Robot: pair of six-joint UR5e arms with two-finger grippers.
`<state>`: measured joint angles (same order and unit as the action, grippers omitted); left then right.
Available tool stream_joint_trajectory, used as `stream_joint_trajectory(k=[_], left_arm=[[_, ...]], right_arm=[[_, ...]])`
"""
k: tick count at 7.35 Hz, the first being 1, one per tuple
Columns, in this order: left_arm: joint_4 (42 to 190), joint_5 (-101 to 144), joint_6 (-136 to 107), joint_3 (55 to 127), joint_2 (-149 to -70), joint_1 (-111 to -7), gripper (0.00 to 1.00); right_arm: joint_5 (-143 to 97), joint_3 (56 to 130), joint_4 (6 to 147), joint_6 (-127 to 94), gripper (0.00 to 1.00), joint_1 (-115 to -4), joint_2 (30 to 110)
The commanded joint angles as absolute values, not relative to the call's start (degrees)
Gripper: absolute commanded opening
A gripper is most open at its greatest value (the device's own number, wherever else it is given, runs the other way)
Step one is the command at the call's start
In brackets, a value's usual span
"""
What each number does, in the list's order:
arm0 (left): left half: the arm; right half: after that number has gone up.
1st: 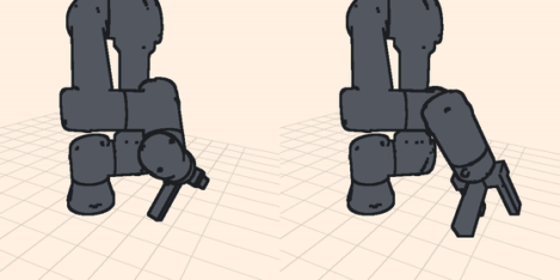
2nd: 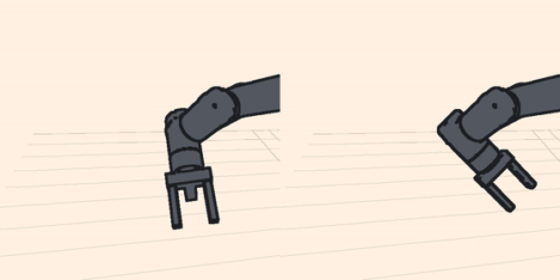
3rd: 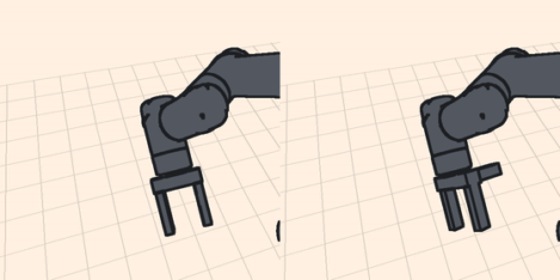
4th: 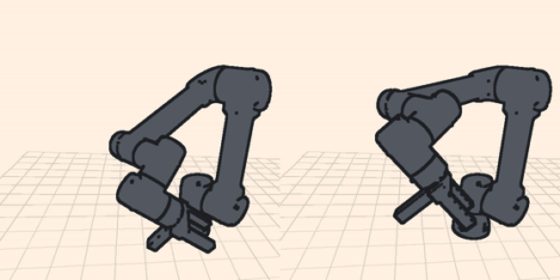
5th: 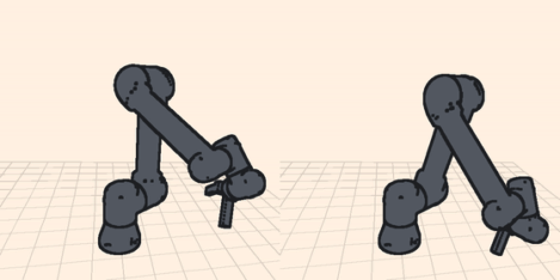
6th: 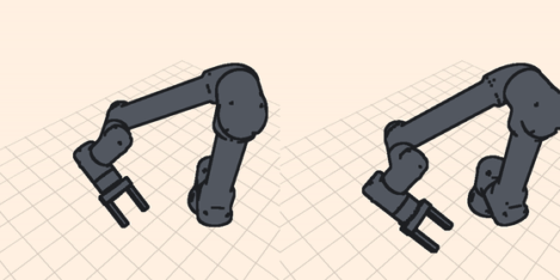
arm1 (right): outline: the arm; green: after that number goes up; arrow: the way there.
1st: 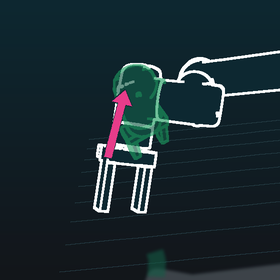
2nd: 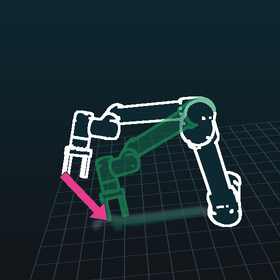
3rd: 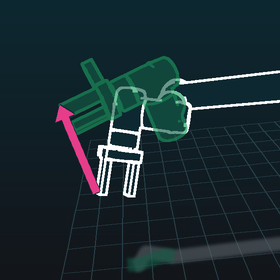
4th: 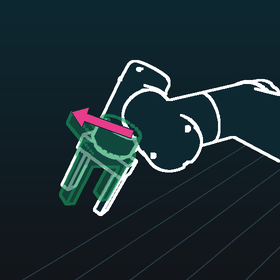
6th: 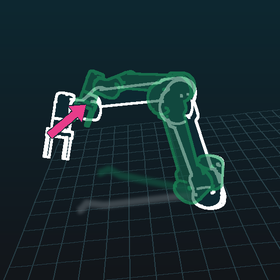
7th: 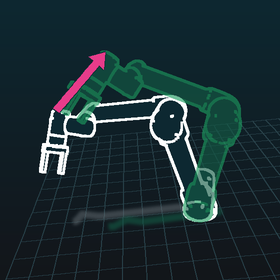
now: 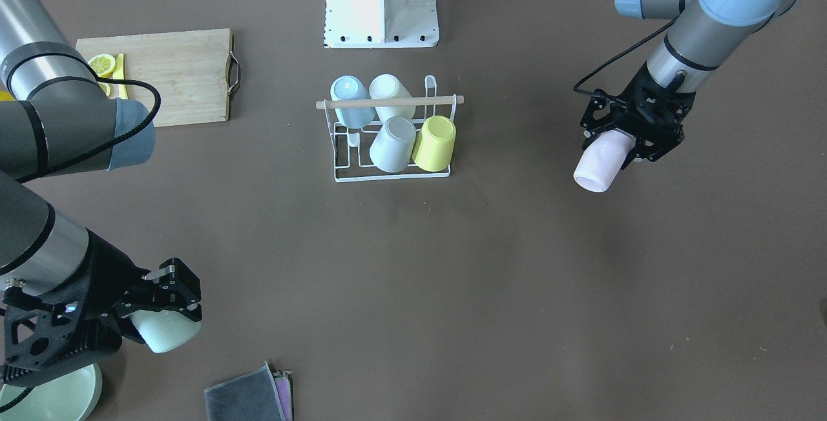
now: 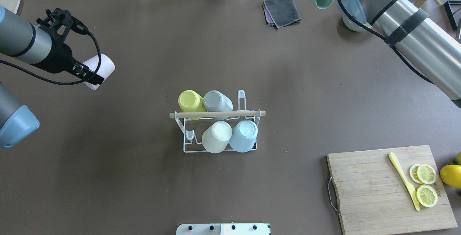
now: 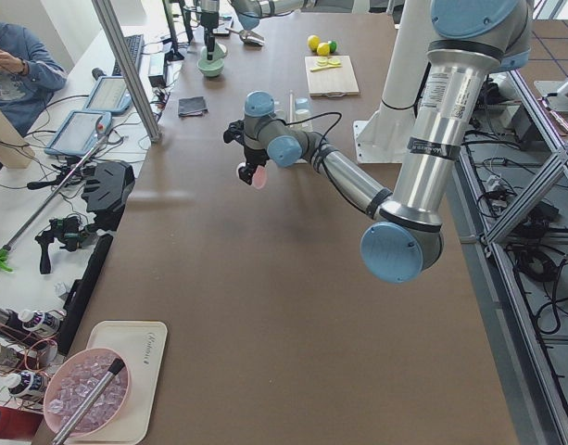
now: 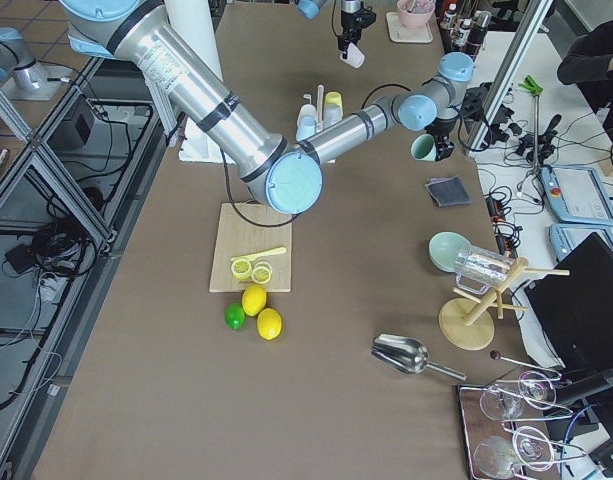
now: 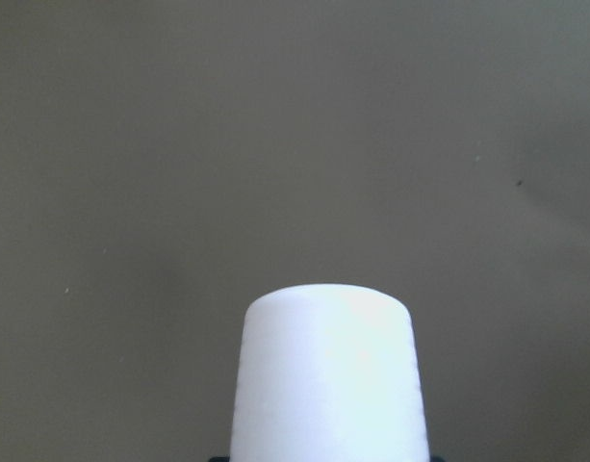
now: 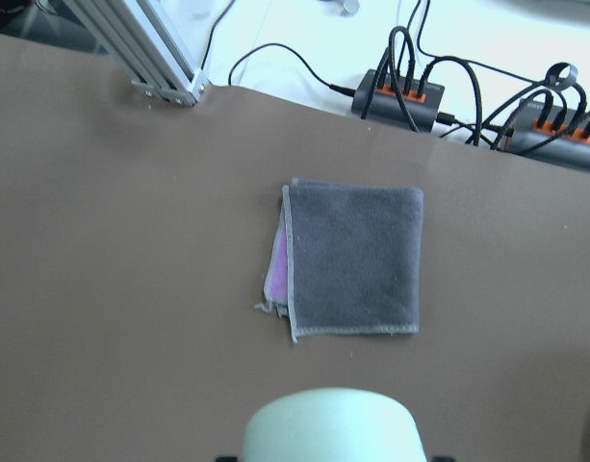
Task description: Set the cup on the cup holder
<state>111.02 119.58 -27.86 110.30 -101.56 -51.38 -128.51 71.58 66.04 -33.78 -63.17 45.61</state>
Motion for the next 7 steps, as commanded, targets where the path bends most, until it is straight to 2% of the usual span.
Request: stream_joint_trajectory(k=[1,3,5,7], left_arm=[[133.85,104.94,-40.99,112.76,-95.99,-43.82,0.38],[146.64,86.75,-46.22,113.11,-95.71,-34.06,0.38],[149.14,70.40,-46.32,116.62,-95.63,-24.57,0.39],[150.82,57.98,-46.06,118.65,-95.62,-17.52,0.39]], right_arm=[[-123.52,72.25,47.37,-39.62,0.00,-61.45,50.43],[-117.45,72.86,33.56,-45.95,0.00,-60.21,53.07],[-113.39,75.74,20.63,-53.32,0.00,-59.33,57.19],[-109.36,76.20,9.89,-56.23,0.00,-55.74,57.92]])
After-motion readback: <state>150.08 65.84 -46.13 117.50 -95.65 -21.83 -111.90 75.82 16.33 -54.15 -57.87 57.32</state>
